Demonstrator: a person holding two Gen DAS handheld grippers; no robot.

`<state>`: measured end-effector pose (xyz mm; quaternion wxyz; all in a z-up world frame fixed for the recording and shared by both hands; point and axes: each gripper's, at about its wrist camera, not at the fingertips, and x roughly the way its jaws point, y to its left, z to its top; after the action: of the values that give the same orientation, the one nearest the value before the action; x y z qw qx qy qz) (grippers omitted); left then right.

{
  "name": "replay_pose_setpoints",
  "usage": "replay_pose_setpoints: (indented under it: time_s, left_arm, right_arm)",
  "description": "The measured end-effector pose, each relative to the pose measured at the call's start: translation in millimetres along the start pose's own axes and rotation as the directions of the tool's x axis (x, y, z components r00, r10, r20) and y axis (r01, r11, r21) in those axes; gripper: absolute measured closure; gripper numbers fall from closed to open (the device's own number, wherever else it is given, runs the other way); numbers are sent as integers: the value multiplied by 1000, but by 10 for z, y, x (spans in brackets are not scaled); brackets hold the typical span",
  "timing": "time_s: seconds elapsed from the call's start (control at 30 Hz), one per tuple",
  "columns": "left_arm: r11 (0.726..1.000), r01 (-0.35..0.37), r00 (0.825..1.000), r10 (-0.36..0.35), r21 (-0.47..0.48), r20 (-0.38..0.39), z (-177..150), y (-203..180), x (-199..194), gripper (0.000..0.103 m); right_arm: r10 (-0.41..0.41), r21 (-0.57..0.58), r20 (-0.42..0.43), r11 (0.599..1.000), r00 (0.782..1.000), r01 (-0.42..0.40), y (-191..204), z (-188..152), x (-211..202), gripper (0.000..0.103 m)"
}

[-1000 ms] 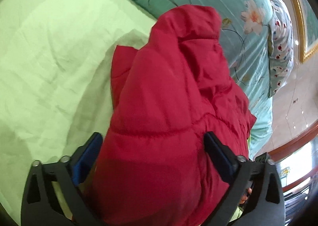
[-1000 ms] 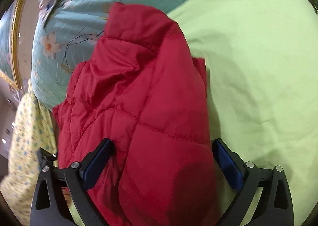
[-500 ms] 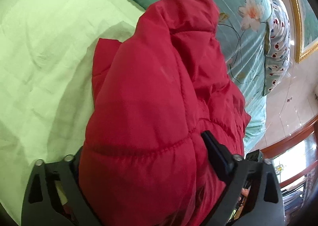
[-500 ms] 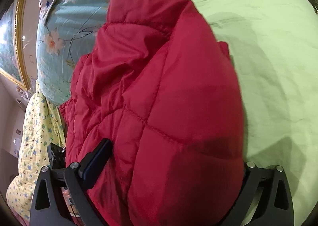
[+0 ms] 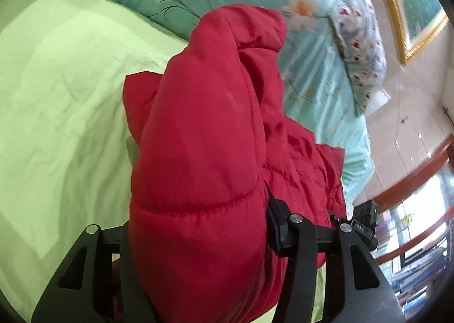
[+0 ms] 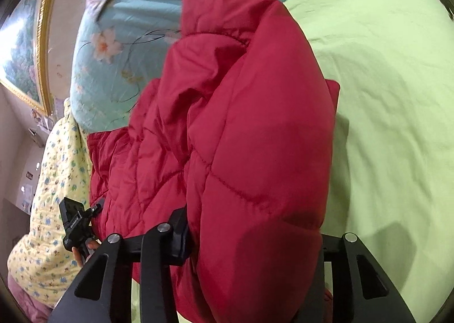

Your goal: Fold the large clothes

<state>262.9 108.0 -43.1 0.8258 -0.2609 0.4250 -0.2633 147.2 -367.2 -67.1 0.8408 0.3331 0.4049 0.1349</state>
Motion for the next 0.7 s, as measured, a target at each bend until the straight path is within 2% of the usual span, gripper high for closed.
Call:
replay_pose_setpoints:
  time_s: [0.17, 0.3, 0.53, 0.63, 0.7]
  left_arm:
    - [999, 18, 1000, -18, 33, -6, -411, -86, -472, 52]
    - [999, 37, 999, -36, 20, -19, -742, -85, -754, 52]
    - [999, 37, 998, -37, 4, -57, -1161, -24, -981, 52]
    - [1000, 1, 998, -1, -5, -61, -1212, 53, -945, 51]
    - [999, -53, 997, 53, 2, -63, -1208, 72, -852, 51]
  right_arm:
    - [33, -46, -1, 998, 999, -33, 222, -473, -348, 61]
    - [44, -63, -12, 997, 999, -45, 294, -858, -588, 61]
    - [44, -56, -52, 997, 998, -47, 243, -1279, -830, 61]
    - [32, -47, -52, 998, 998, -35, 213, -1324, -828, 58]
    - [13, -36, -48, 999, 999, -15, 203, -1312, -781, 55]
